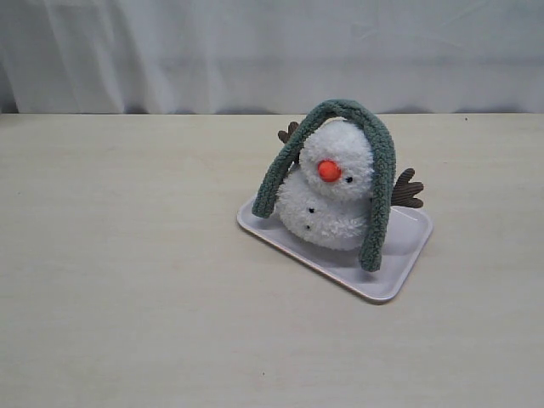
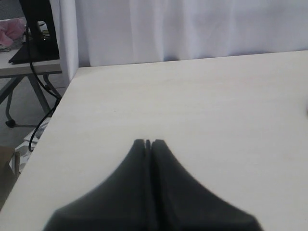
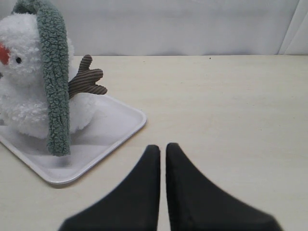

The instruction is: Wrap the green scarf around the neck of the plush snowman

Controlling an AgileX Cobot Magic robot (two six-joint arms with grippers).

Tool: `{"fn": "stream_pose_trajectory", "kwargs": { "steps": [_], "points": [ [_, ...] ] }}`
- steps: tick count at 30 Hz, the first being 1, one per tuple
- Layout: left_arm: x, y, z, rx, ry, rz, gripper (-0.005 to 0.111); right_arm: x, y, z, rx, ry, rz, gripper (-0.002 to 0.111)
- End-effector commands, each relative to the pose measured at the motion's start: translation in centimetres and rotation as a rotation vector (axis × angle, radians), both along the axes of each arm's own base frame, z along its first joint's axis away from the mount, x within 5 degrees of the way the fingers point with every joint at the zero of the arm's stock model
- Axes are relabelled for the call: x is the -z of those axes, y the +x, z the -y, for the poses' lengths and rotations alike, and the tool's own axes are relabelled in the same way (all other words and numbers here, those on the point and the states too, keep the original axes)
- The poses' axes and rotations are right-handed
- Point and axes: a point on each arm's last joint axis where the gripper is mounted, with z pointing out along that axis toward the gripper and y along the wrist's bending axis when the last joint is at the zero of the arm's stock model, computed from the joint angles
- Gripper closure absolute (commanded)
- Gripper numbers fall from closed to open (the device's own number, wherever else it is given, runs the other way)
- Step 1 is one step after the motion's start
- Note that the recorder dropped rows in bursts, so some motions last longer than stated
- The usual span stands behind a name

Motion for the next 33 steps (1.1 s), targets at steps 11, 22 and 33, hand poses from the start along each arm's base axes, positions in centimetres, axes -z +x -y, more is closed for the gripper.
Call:
{"fn": "stream_pose_trajectory", "kwargs": {
  "steps": [11, 22, 33],
  "points": [
    [-0.01, 0.01, 0.03, 0.000, -0.014, 0.011, 0.107, 0.05, 0.00, -0.01, -0.001, 0.004, 0.004, 0.104],
    [-0.01, 0.01, 0.02, -0.001, -0.012, 0.011, 0.107, 0.05, 0.00, -0.01, -0.001, 0.004, 0.004, 0.104],
    [-0.01, 0.01, 0.02, -0.001, -0.012, 0.011, 0.107, 0.04, -0.01, 0.20, 0.005, -0.068, 0.003, 0.104]
  ]
}}
